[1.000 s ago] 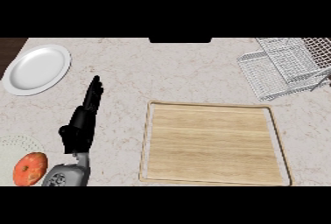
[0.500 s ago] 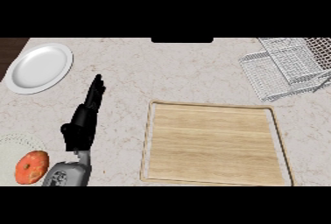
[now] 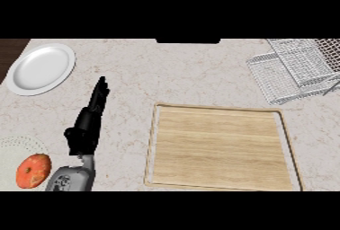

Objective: Pick the cupcake from the tray and place it in the tiered basket

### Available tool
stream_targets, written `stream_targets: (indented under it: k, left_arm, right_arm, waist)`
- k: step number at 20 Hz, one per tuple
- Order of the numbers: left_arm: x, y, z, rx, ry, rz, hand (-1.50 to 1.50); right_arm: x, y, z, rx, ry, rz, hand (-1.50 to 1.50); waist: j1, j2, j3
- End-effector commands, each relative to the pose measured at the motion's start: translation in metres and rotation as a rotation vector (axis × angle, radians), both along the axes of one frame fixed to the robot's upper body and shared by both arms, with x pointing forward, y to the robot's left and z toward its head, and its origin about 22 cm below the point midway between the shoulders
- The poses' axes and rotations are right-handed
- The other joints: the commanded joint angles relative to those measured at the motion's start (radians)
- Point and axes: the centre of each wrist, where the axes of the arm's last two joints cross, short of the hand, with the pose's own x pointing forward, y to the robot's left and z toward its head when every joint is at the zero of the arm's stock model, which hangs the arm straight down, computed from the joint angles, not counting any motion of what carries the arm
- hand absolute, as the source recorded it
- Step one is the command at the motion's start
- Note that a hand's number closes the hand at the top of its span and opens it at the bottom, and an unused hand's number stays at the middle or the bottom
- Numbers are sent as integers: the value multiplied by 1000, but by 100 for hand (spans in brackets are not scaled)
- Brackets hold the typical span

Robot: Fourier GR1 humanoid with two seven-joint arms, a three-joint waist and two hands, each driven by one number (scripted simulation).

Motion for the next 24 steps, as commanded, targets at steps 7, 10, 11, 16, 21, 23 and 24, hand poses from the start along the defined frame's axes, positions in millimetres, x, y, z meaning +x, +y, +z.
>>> stream_targets:
  k: [7, 10, 11, 16, 21, 23, 24]
  left_arm:
    - [-3, -2, 4, 2, -5, 0, 0]
    - [1, -5, 5, 8, -6, 5, 0]
    - [-10, 3, 1, 6, 10, -5, 0]
    - [-13, 3, 15, -6, -12, -8, 0]
    - [-12, 0, -3, 6, -7, 1, 0]
    - [2, 3, 8, -21, 4, 4, 0]
    - [2, -5, 9, 8, -10, 0, 0]
  right_arm:
    - [44, -41, -16, -113, -21, -38, 150]
    - [59, -59, -43, -111, 10, -61, 150]
    - [73, -30, -43, -75, 64, -46, 150]
    - [73, -77, -51, 236, 59, -114, -150]
    - [65, -99, -60, 409, -24, -72, -150]
    - [68, -94, -56, 497, -99, -95, -150]
    - [65, -101, -45, 548, -154, -124, -150]
  waist:
    - [3, 1, 0]
    - [6, 3, 1]
    - [9, 1, 0]
    - [22, 3, 1]
    - [4, 1, 1]
    - [-1, 1, 1]
    - [3, 3, 1]
